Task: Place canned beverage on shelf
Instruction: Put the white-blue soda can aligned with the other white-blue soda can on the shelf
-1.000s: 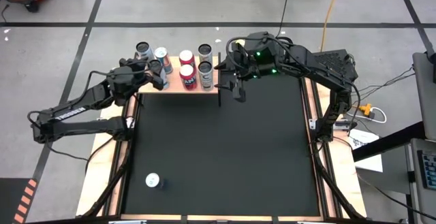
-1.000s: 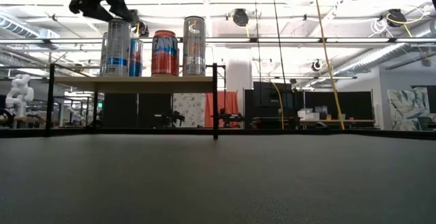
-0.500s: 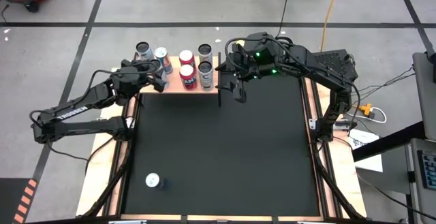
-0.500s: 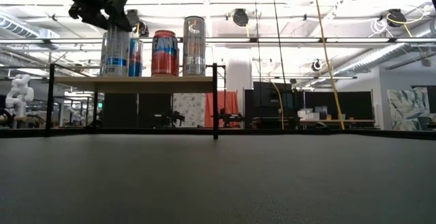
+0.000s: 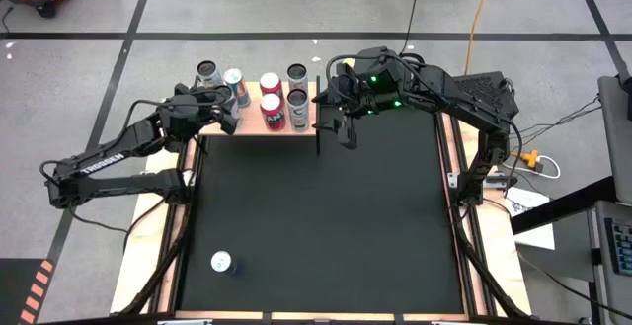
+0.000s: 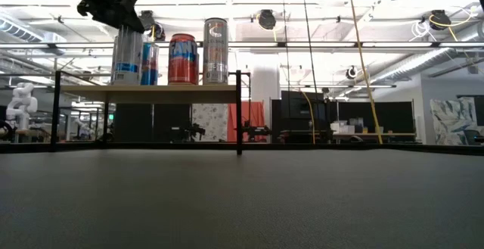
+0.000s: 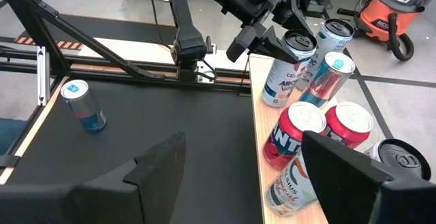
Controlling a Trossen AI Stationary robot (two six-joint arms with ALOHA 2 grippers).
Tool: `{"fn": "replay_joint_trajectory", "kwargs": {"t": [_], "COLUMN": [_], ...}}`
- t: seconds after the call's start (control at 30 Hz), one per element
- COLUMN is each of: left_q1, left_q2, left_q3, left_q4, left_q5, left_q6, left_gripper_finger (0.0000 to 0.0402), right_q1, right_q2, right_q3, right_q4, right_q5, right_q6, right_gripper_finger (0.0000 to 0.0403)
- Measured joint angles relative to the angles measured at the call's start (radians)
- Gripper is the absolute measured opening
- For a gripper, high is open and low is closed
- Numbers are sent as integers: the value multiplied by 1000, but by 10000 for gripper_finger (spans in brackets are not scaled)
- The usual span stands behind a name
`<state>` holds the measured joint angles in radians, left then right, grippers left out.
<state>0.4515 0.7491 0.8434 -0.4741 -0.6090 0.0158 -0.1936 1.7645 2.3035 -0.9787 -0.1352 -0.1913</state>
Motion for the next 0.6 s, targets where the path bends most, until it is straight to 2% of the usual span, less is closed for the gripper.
{"fn": "replay_joint_trajectory", "kwargs": {"t": [0.17,0.33,0.5,0.6], "left_q1": [0,0,1,2], "left_q2": [0,0,-6,-13], "left_q3": [29,64,81,89], "left_q4": [-54,-143,-142,-135], "left_q5": [76,79,91,139], "left_q6": [17,35,98,101], "left_gripper_finger": [261,260,260,260], "right_q1": [0,0,3,11], "right_q2": [0,0,0,0], "right_q3": [0,0,0,0], "right_q4": [-4,-17,-21,-24], "right_q5": [0,0,0,0], "right_q6": [0,0,19,27], "right_gripper_finger": [270,270,270,270]}}
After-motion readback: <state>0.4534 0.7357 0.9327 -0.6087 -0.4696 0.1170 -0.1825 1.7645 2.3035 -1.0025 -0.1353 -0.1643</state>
